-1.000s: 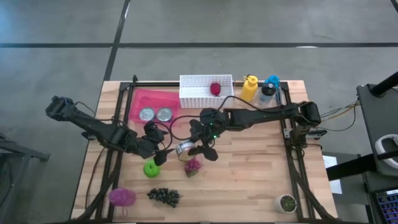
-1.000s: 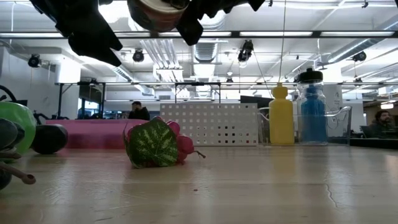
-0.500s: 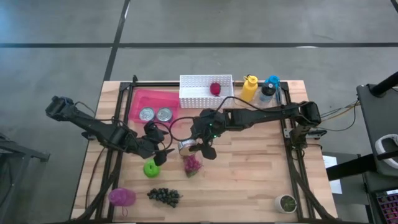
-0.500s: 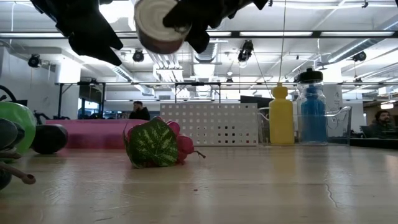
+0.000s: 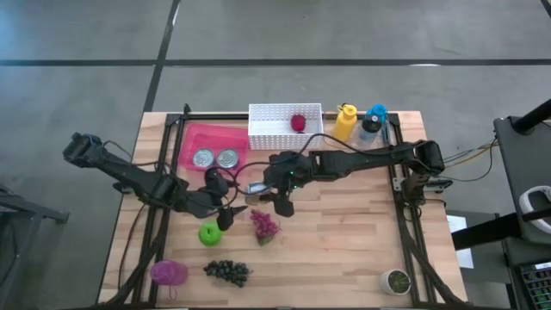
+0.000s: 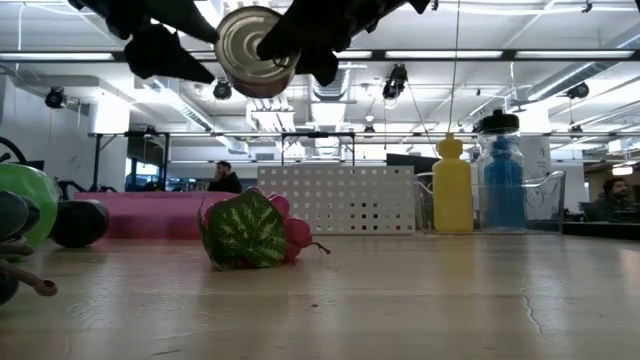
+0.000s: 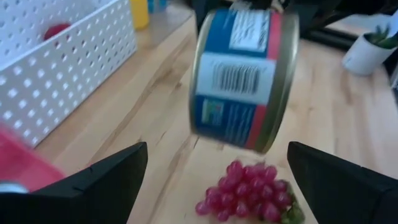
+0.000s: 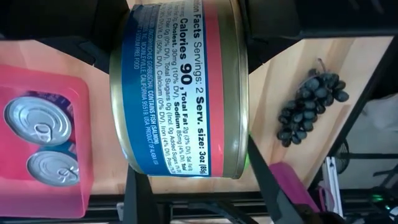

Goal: Pick & Place Food Item
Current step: Put the blue pink tuna can into the pink bin

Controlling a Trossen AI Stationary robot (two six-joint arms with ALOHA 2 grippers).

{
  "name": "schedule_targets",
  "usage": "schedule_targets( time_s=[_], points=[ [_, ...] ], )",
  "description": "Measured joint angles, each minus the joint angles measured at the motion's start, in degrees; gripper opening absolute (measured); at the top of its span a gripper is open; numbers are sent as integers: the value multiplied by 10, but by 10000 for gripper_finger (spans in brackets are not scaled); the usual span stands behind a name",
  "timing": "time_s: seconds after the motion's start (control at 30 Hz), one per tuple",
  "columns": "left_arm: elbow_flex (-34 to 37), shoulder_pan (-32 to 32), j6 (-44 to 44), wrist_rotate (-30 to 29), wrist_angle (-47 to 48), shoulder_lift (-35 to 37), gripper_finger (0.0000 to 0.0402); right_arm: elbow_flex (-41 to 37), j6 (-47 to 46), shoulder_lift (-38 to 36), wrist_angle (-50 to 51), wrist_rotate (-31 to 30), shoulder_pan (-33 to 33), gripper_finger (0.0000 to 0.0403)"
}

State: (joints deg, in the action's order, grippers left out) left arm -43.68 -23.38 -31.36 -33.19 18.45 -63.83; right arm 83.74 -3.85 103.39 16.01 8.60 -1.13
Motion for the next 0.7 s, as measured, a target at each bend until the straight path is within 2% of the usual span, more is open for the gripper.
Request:
schedule_targets(
  time_s=[0.7],
  points=[
    [0, 2, 95, -19, -72, 0, 390, 0, 23, 1, -35, 3, -8, 182]
  ],
)
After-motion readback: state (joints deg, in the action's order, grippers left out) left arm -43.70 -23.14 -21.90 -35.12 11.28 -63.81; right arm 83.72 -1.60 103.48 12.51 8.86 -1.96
